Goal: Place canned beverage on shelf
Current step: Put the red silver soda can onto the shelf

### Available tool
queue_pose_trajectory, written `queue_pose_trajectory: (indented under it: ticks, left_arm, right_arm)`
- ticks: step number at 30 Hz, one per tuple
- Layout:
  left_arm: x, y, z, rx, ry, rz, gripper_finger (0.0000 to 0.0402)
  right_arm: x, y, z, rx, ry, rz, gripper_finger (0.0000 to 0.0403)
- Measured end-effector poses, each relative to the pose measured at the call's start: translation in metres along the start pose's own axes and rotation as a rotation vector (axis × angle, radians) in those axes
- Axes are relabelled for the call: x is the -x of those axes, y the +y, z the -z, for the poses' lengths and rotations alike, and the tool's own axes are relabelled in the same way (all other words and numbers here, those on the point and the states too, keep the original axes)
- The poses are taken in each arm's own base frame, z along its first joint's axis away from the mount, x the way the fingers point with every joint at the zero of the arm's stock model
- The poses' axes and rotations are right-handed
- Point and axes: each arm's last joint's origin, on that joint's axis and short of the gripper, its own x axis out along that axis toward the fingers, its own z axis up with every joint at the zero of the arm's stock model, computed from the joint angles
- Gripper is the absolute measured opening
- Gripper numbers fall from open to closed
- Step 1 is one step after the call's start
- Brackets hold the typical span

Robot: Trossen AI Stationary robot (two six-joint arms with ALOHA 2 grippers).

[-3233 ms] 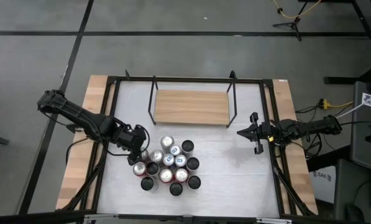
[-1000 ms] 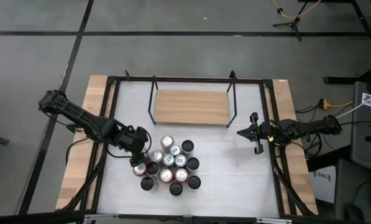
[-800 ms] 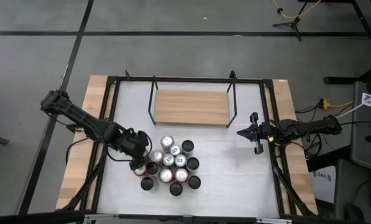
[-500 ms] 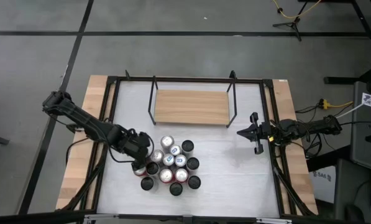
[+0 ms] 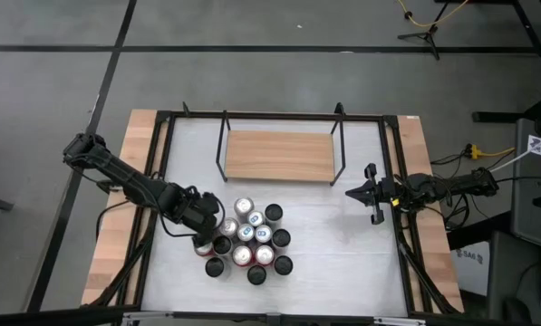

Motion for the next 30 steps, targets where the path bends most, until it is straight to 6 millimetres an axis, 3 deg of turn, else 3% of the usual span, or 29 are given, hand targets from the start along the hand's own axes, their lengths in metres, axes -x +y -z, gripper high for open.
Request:
queue_pose_trajectory:
  ticks: [14,23,30]
  left_arm:
    - [-0.013,0.006,0.007,-0.005,0.031,-0.028,0.0339]
    - [-0.014,0.004,0.006,-0.002,0.012,-0.009,0.0295]
    - [-0.014,0.004,0.003,0.013,-0.001,-0.003,0.0287]
  right_arm:
    - [0.0,0.0,0.0,0.0,0.0,0.0,0.0005]
    - [0.0,0.0,0.0,0.0,0.0,0.0,0.0005]
    - [0.0,0.0,0.0,0.0,0.001,0.0,0.0005]
